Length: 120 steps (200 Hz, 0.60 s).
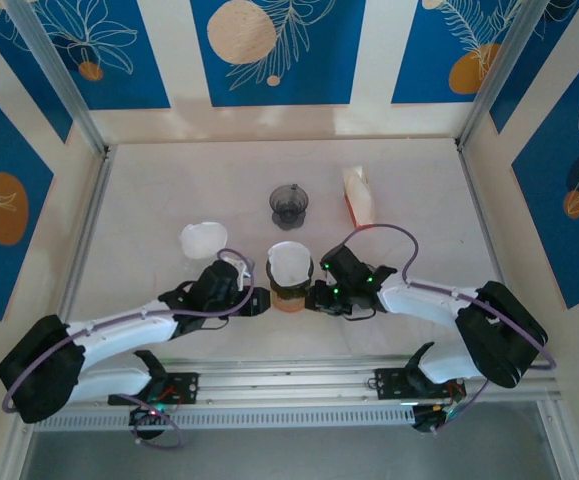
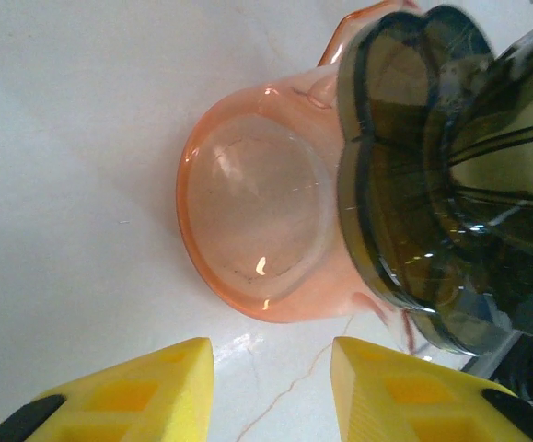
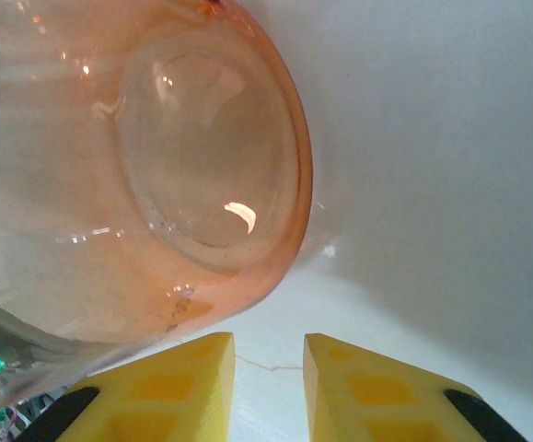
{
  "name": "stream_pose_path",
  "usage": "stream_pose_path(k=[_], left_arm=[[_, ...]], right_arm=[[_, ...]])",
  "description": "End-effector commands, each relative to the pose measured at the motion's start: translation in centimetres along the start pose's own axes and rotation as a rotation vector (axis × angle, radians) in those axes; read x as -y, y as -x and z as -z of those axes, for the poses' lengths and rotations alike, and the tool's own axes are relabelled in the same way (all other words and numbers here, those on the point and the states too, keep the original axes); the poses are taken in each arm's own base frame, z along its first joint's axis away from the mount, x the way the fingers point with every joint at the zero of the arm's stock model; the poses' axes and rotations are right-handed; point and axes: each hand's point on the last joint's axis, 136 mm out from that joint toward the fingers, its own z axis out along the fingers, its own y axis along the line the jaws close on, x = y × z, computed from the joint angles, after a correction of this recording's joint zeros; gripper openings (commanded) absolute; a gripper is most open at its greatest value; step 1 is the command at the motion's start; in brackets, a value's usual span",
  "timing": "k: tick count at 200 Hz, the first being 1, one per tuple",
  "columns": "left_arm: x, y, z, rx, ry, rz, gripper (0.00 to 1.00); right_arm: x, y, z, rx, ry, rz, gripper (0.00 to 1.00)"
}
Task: Place the coffee filter in the dripper
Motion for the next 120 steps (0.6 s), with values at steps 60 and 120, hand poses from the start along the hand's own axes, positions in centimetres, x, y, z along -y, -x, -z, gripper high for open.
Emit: stream_pose_path(k=[60,120], left_arm=[[3.3,1.6,5.1,0.086,-0.072,-0.011,0.45],[6.0,4.4,10.7,0.215,-0.103,-0.082,0.49]], right_arm=[[-0.3,-0.8,-0.7,0.003,0.026,-0.042,0.28],[-1.2,0.4,-1.7,0.022,0.038,-0.056,0.27]])
